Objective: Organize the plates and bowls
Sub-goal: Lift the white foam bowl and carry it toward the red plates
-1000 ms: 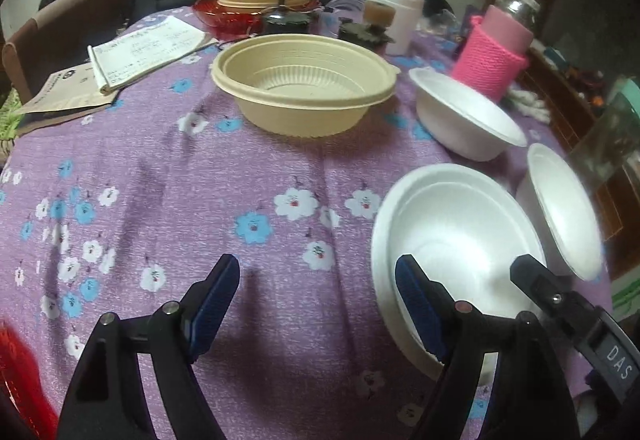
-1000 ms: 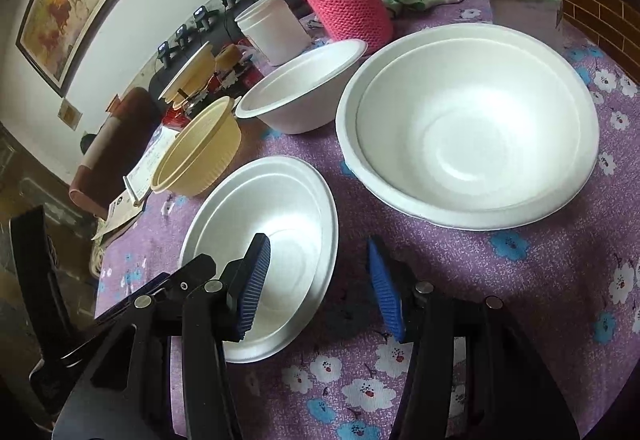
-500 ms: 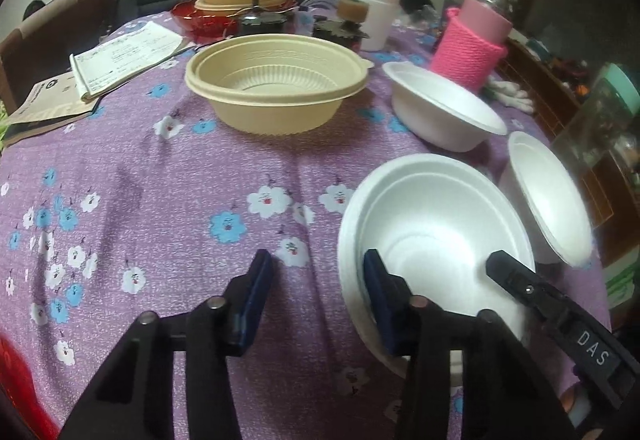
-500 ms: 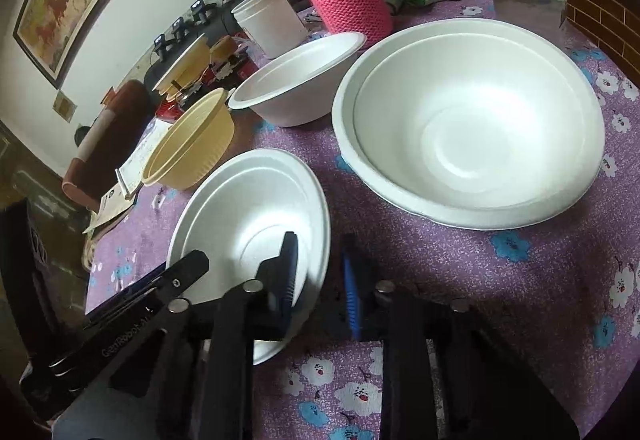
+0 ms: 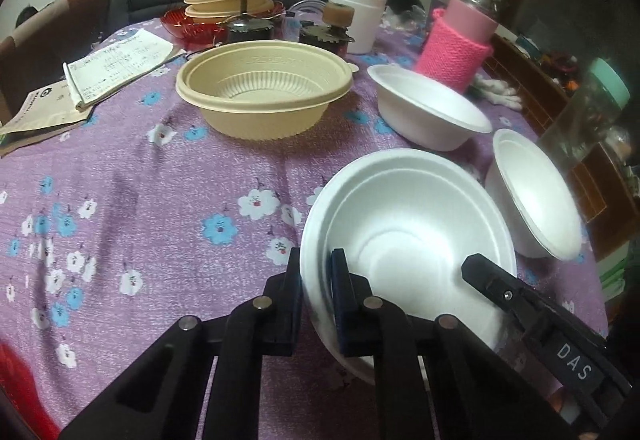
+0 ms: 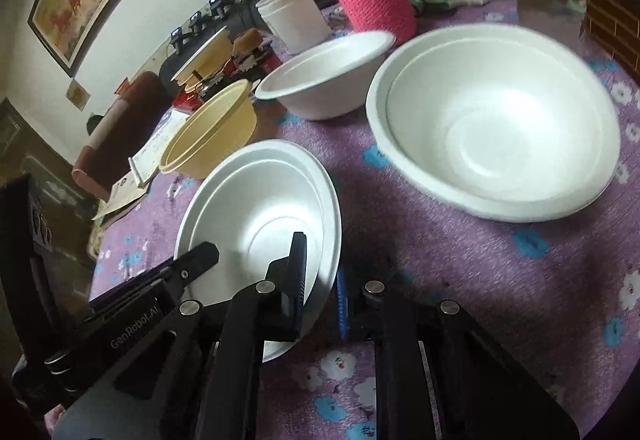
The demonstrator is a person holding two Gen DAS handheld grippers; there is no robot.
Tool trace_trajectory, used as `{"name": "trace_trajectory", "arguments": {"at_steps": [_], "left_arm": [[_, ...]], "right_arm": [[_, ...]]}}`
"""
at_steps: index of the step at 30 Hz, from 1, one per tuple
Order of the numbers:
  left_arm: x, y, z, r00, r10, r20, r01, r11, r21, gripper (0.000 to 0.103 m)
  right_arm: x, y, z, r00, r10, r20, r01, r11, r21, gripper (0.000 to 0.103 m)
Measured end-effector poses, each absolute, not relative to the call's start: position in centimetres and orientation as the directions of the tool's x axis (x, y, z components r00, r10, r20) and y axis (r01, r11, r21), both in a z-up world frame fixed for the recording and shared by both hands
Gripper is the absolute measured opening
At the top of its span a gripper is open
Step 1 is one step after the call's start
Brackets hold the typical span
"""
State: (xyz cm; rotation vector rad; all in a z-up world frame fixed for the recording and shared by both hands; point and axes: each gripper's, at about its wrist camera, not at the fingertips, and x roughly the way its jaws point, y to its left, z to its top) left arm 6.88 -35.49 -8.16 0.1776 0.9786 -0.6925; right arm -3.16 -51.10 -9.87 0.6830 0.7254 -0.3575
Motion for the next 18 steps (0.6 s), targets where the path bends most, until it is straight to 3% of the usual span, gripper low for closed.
{"name": "trace_trajectory", "arguments": {"at_steps": [18], "left_arm": [[2.6, -28.4, -6.4, 0.466, -0.400, -0.790, 0.529, 0.841, -0.113, 0.013]], "right_arm": [[-5.1, -44.2, -8.2, 0.741, -0.040, -0.670, 0.435, 0.789, 0.434, 0.012]]}}
